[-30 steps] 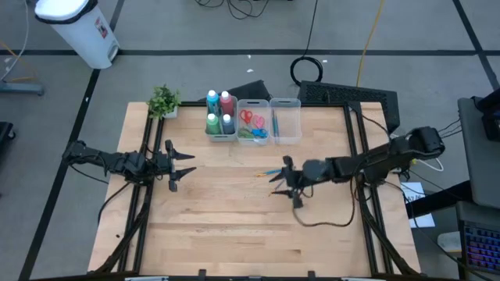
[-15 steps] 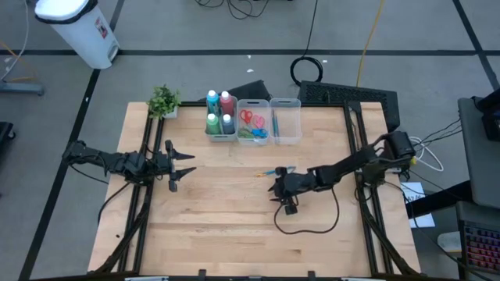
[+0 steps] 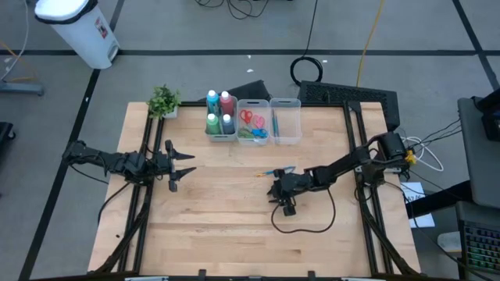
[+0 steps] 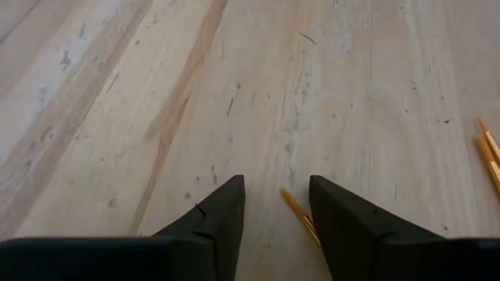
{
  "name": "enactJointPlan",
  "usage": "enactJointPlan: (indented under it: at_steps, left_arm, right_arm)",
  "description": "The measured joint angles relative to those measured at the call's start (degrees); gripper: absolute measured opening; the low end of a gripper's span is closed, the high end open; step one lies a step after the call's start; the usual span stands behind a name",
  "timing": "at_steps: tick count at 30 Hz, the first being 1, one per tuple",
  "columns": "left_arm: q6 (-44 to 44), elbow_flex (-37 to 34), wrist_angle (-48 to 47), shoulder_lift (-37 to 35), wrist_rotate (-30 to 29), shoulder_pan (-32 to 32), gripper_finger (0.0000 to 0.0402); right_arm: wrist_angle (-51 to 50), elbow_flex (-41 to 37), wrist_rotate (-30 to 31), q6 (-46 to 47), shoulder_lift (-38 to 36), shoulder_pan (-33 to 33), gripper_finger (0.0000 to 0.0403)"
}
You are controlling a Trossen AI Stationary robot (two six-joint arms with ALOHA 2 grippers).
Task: Pick & Place Paint Supplies
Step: Put the blue paint brush into the right transparent bin
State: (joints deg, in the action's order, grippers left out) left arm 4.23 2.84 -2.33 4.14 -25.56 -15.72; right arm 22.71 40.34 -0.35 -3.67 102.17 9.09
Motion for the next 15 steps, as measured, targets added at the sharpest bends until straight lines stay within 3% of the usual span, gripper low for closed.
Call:
enactJointPlan:
  at_steps: [15]
  left_arm:
    - [0.0, 0.0, 0.0, 0.0, 0.0, 0.0, 0.0202]
  right_arm:
    - [-1.8, 0.0, 0.2, -1.7, 0.1, -1.2, 0.0043]
